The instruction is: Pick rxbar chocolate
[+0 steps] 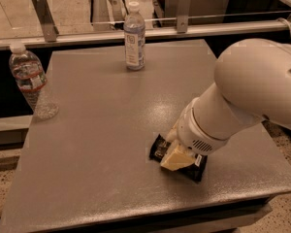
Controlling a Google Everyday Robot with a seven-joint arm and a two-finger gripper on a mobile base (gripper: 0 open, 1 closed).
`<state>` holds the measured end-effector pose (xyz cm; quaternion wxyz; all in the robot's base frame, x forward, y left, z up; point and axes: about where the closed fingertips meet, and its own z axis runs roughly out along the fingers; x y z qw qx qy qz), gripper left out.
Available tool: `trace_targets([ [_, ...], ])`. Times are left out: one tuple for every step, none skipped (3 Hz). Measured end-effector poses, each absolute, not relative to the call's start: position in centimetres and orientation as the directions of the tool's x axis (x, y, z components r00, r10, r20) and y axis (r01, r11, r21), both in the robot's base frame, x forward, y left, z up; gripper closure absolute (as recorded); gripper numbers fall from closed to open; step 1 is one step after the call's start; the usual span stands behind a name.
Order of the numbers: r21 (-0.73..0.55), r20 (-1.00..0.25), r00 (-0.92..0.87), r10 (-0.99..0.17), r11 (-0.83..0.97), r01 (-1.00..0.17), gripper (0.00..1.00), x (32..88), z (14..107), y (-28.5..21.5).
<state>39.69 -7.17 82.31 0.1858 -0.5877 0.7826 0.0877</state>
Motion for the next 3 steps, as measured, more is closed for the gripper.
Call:
trace_targets([
  [-0.085, -0.408, -0.247, -0.879, 0.306, -0.948, 0.87, 40.2, 82.6, -7.5],
  [-0.099, -0.429, -0.237, -0.871, 0.306, -0.947, 1.00, 41.3, 83.5, -7.7],
  [-0.093, -0.493, -0.211, -0.844, 0.292, -0.952, 1.00, 43.2, 85.2, -8.1],
])
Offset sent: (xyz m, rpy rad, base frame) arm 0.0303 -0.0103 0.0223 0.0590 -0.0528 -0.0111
